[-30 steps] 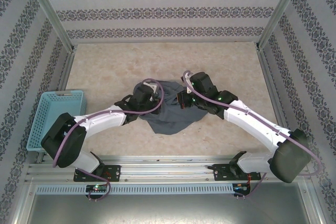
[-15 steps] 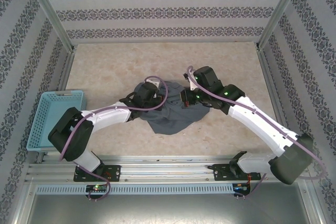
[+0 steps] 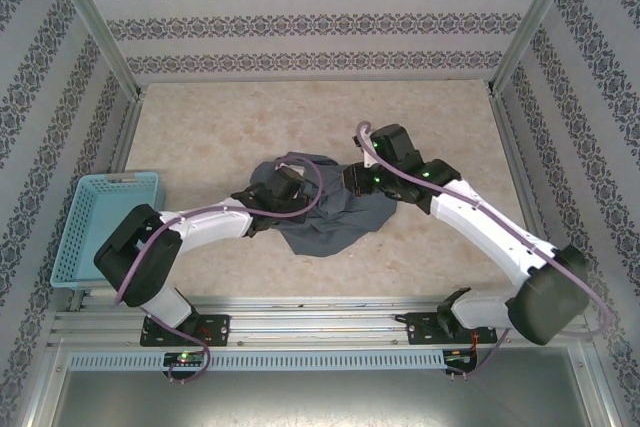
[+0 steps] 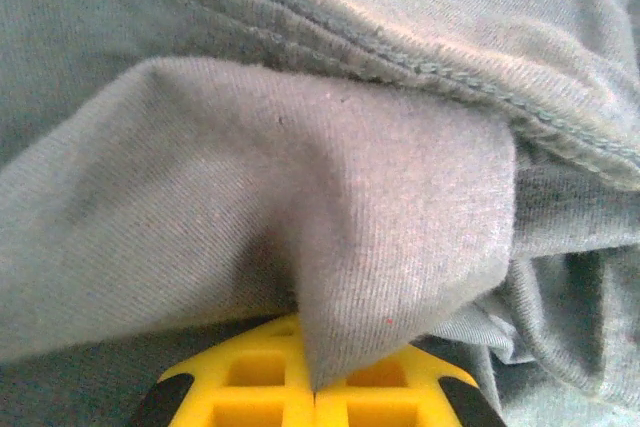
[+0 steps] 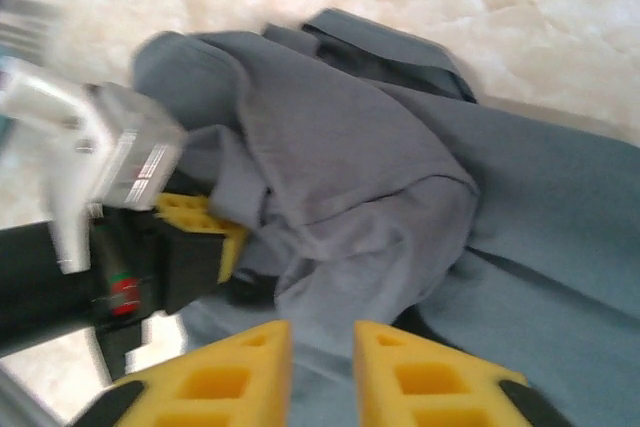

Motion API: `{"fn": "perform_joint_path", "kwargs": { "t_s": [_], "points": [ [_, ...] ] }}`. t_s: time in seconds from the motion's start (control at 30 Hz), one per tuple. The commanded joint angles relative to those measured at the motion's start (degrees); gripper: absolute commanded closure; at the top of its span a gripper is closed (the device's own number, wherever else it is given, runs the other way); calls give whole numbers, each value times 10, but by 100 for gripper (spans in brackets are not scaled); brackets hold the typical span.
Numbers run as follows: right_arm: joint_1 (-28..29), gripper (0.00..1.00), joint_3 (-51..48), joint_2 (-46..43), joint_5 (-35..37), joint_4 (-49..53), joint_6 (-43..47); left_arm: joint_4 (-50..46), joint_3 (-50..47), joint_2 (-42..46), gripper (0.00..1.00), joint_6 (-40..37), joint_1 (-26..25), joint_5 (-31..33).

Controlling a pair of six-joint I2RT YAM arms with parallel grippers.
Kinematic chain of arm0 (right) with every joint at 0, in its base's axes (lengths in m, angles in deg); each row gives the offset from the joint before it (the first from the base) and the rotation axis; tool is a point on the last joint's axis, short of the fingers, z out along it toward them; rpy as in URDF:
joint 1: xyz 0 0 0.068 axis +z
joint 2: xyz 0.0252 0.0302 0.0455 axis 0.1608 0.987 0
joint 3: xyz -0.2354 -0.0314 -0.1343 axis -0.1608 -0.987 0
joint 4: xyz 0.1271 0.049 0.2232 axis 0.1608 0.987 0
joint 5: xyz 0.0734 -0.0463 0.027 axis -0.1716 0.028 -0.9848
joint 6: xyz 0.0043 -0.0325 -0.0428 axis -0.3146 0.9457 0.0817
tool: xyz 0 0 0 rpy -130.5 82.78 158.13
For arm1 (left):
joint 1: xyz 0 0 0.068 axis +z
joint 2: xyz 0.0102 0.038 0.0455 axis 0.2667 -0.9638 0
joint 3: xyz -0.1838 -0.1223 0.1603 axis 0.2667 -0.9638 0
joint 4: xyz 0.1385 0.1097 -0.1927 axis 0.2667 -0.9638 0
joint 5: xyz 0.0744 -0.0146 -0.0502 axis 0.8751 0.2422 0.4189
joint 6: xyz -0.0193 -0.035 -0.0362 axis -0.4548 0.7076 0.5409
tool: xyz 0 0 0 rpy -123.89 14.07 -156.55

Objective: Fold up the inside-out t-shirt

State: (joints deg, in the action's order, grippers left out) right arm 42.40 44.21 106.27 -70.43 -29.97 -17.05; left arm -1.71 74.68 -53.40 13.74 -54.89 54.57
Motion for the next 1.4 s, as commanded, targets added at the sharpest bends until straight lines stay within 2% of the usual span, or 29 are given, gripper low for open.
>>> {"fn": "perform_joint_path", "kwargs": {
  "t_s": [0.0, 0.07, 0.1, 0.23, 0.4, 0.5, 0.67, 0.77, 0.87, 0.97, 1.07, 1.23, 1.37],
  "points": [
    [25, 63, -38, -9, 40, -29, -5, 22, -16, 17, 100, 12, -4, -20],
    [54, 48, -73, -15, 54, -67, -41, 24, -18, 21, 100, 14, -4, -20],
    [73, 43, -95, -15, 71, -90, -66, 27, -19, 21, 100, 14, -4, -20],
    [116, 43, -166, 16, 94, -194, -148, 32, -15, 21, 100, 18, -4, -28],
    [129, 45, -167, 90, 117, -234, -144, 34, -14, 22, 100, 23, -4, -35],
    [129, 52, -148, 123, 126, -252, -124, 34, -16, 25, 100, 22, -4, -39],
    [123, 71, -93, 150, 158, -239, -93, 37, -25, 31, 100, 24, -4, -39],
    [104, 89, -66, 157, 164, -210, -87, 39, -32, 35, 100, 25, -4, -36],
    [94, 100, -60, 133, 170, -187, -74, 27, -32, 34, 100, 21, -4, -22],
    [92, 100, -60, 88, 172, -152, -64, 9, -27, 28, 100, 16, -4, 2],
    [91, 100, -57, 37, 138, -107, -57, -3, -17, 17, 100, 10, -4, 24],
    [75, 100, -45, -37, 53, -35, -60, -24, 1, -3, 100, 0, -4, 60],
    [35, 100, -57, -73, -37, -32, -78, -29, 8, -11, 100, -3, -4, 60]
  ]
}}
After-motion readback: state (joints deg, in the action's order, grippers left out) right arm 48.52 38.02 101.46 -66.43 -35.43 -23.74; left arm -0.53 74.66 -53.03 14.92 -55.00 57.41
